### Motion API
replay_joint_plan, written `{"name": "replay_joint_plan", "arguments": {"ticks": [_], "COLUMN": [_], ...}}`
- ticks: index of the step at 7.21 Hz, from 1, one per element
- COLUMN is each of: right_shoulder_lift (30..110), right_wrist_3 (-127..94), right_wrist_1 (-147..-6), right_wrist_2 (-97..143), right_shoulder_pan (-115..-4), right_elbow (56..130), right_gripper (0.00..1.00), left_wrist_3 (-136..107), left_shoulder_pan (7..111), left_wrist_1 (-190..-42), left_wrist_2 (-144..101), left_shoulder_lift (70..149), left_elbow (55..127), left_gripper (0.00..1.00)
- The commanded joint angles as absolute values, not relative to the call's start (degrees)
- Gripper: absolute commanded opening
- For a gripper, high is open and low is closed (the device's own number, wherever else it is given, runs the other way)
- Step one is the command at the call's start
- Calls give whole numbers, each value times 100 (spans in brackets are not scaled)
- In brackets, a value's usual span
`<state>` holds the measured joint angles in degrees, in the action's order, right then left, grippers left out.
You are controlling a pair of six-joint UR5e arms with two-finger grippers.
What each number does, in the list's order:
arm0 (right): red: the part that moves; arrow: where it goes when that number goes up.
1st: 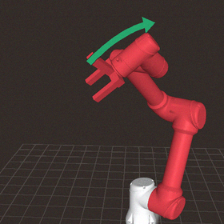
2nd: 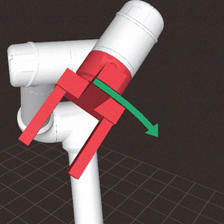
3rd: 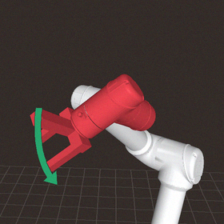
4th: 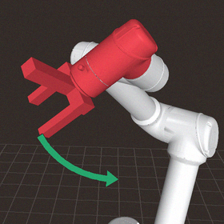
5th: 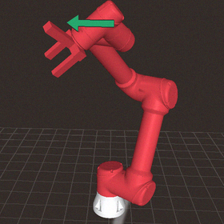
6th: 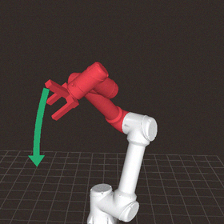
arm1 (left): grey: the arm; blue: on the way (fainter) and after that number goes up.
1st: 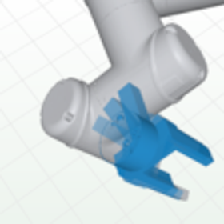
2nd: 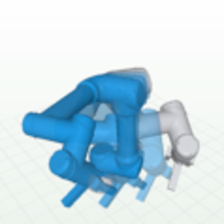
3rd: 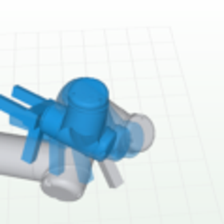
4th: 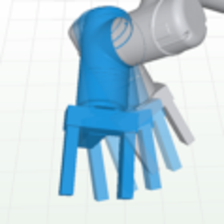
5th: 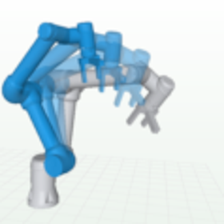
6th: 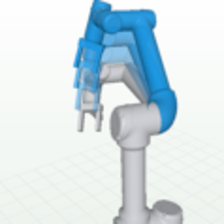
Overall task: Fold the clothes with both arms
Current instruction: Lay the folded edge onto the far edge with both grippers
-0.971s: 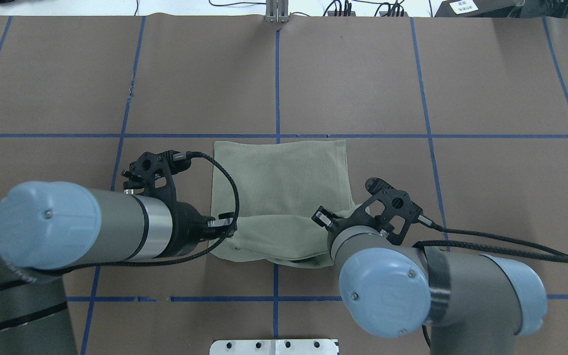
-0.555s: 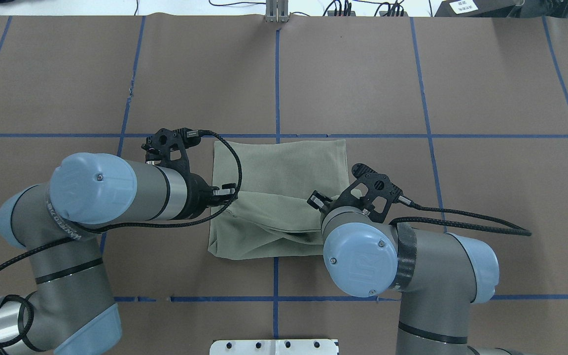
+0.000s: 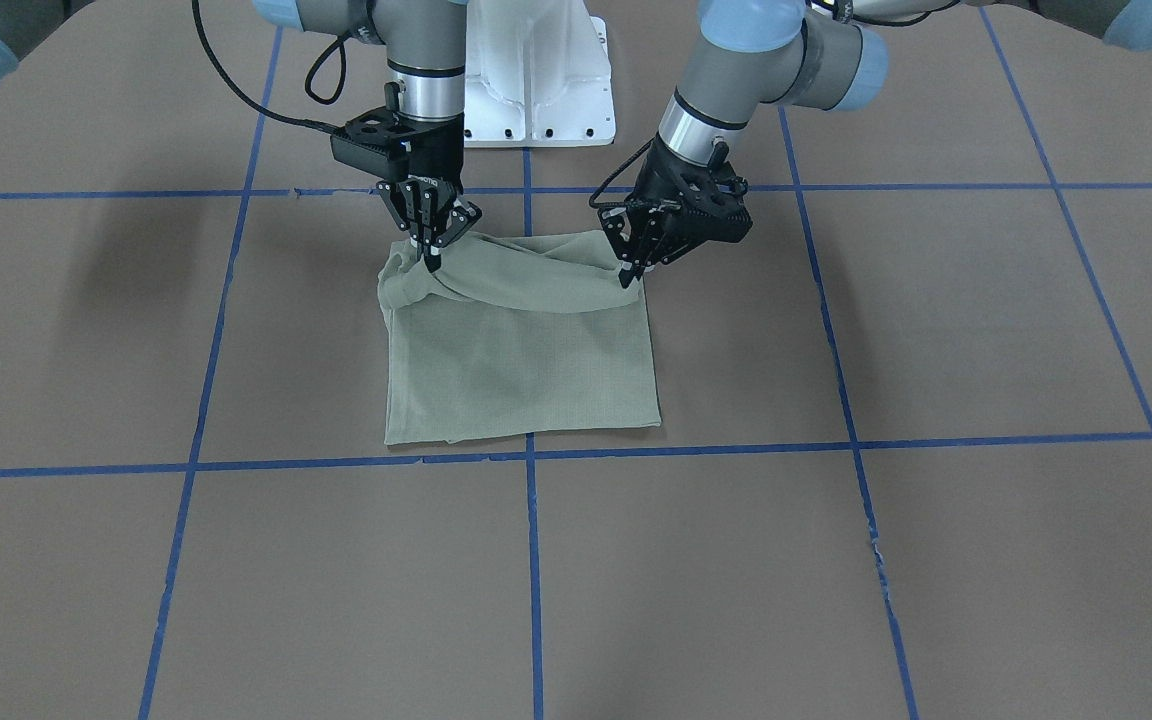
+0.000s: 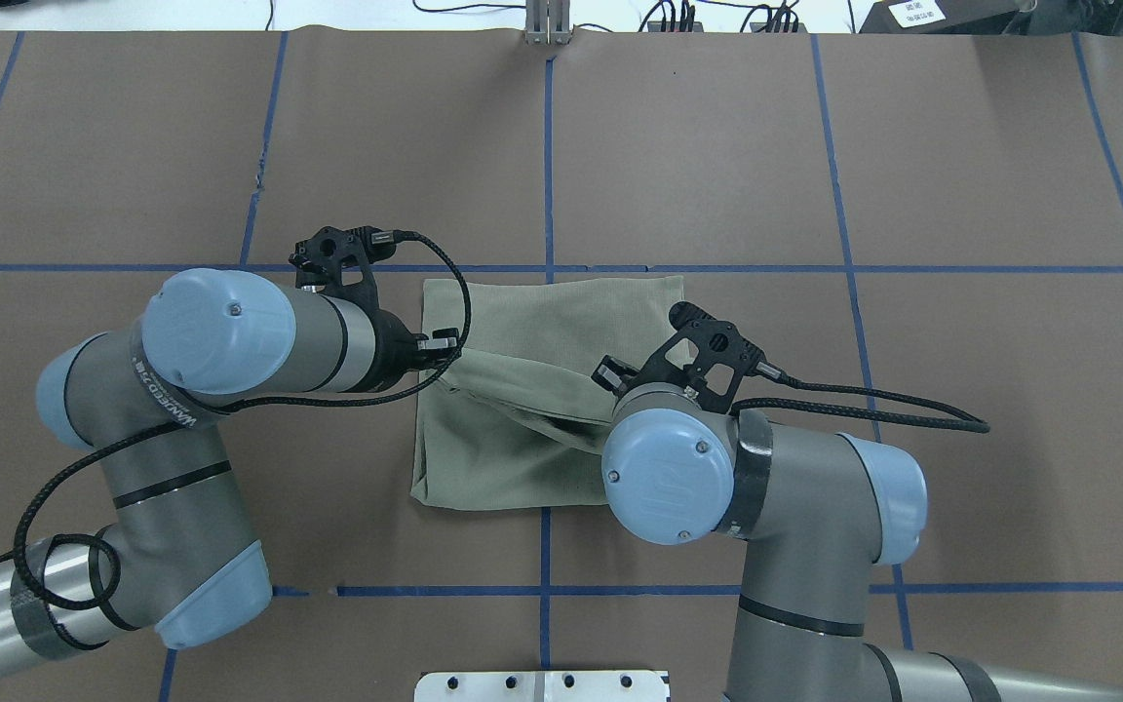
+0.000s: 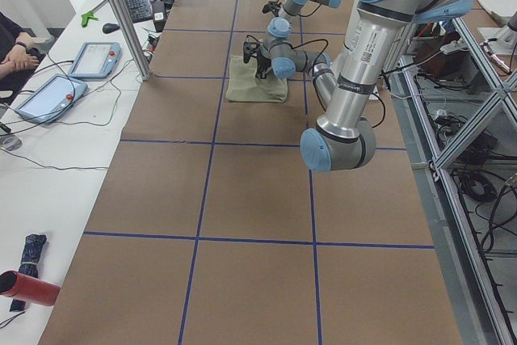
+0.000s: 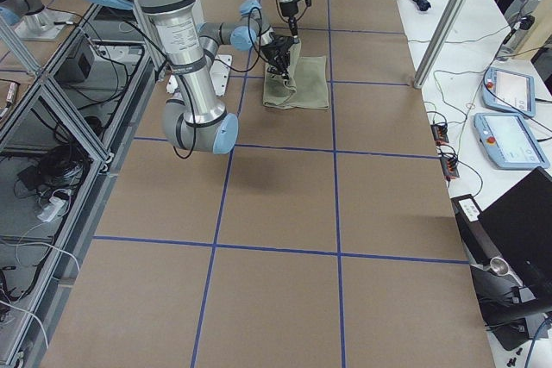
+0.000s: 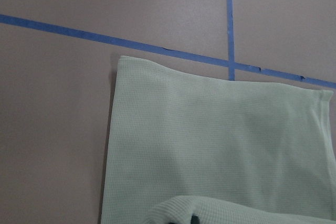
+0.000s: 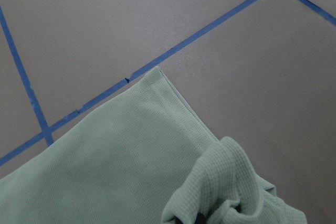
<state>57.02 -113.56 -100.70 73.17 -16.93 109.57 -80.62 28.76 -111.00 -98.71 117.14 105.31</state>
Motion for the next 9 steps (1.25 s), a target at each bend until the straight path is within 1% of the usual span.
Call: {"name": "replay_joint_plan", "arguments": {"ticks": [1, 3, 7, 8, 9], "right_shoulder_lift": [5599, 5564, 5546, 5433, 5284], "right_wrist_3": [-11303, -11093, -10986, -10986, -10543], "right_wrist_1": [-9496, -9220, -9220, -9220, -9220], "right_wrist_2": [7313, 7339, 7374, 7383, 7522], "right_shoulder_pan": [-1845, -2029, -2118, -2188, -2302], "right_elbow": [10427, 10100, 9958, 9827, 9661], "right_gripper": [0, 0, 0, 31, 99], "left_wrist_3": [-8060, -8060, -8060, -8042, -7659], "left_shoulder_pan": [2883, 2883, 2874, 2874, 2900], "left_wrist_1": [-11171, -11188, -11188, -11188, -11171], "left_wrist_2": [-9861, -9660, -9659, -9659, -9659], "left_shoulder_lift": [11891, 11909, 11918, 11918, 11918], "left_elbow": [10240, 10073, 10011, 10002, 10002], "left_gripper": [0, 0, 0, 10, 95]}}
